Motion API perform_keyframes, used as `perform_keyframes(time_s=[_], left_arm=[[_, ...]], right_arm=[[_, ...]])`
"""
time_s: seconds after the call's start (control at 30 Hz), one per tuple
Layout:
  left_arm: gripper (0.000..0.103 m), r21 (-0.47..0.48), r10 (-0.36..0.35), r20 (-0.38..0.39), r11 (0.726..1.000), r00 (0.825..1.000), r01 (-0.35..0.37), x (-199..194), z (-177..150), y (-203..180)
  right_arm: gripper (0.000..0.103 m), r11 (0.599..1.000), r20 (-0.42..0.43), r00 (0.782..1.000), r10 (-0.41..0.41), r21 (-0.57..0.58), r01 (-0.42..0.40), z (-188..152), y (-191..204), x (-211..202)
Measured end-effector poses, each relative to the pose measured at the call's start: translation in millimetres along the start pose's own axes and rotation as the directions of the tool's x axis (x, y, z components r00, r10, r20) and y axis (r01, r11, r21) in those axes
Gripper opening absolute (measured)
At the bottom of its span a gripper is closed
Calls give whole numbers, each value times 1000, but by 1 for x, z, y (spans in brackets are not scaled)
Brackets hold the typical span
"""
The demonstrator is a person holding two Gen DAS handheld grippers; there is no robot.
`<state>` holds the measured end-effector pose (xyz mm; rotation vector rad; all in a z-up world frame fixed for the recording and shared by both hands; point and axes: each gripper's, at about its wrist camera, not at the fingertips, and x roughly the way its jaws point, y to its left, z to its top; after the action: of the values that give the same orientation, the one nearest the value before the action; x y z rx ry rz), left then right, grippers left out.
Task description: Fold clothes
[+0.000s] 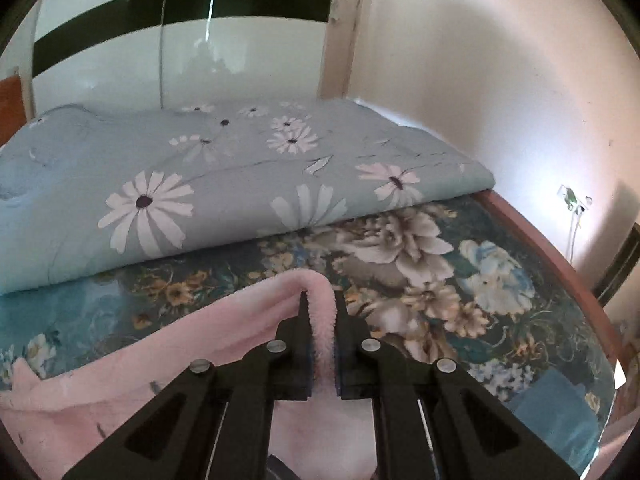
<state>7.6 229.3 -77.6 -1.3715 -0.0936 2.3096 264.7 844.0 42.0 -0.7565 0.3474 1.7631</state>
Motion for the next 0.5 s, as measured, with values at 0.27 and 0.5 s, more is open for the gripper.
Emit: perform_keyframes(time_s=[0.27,0.5], left_arm=[[49,-6,-30,-13,1000,999,30,-3,-2,-2],[59,21,-51,-4,998,999,51,-9,-12,-3]], right_arm=[[64,994,149,983,103,-62,-95,-6,19,-50],[68,800,-120,798,590,-41,-598,-121,38,-87]])
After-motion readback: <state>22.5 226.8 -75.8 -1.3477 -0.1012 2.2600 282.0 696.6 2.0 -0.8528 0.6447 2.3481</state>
